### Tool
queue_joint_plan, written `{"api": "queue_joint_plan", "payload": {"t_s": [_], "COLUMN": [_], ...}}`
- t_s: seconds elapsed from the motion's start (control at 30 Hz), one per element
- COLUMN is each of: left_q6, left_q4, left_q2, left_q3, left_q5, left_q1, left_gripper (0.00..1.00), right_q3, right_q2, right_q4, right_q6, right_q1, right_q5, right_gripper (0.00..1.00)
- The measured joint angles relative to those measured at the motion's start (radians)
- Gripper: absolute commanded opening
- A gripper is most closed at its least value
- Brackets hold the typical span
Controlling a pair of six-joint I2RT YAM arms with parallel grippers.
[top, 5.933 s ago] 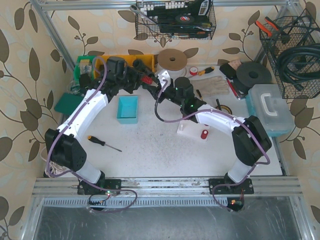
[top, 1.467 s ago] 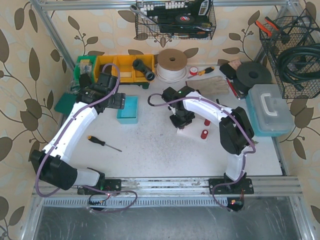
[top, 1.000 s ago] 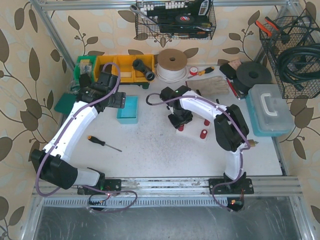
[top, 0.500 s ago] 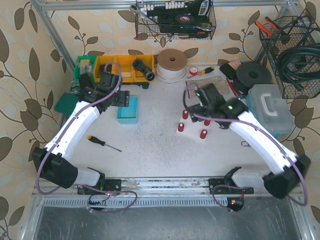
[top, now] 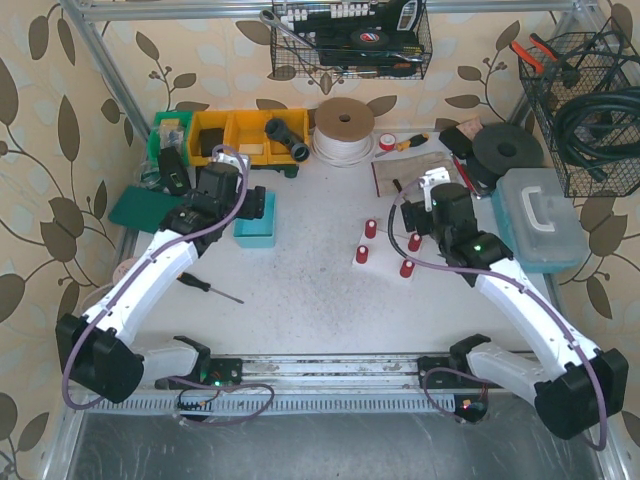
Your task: Install the large spring
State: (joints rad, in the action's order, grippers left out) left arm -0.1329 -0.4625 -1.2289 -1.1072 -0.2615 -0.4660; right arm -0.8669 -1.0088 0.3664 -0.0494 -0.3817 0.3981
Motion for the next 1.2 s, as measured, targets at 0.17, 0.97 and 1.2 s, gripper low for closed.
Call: {"api": "queue_joint_plan", "payload": {"t_s": [0.17, 0.97, 1.2], "left_q6": [0.027, 0.132, 0.167], "left_q4": [0.245, 0.799, 0.911], "left_q2": [0.029, 0.069, -0.026], "left_q3": [0.179, 0.703, 0.694], "left_q5": [-0.037, -0.129, -0.121], "left_q1": [0.000, 0.319, 0.323], "left_gripper": [0.91, 0.92, 0.93], "right_q3": [0.023, 0.517, 0.562], "right_q2": [-0.050, -0.077, -0.232], "right_q4": [-0.161, -0.711, -0.948], "right_q6": [0.006, -0.061, -0.045], "right_q1": [0.047, 0.426, 0.452], "right_q5": [0.029, -0.289, -0.313], "right_gripper": [0.99, 0.99, 0.99]}}
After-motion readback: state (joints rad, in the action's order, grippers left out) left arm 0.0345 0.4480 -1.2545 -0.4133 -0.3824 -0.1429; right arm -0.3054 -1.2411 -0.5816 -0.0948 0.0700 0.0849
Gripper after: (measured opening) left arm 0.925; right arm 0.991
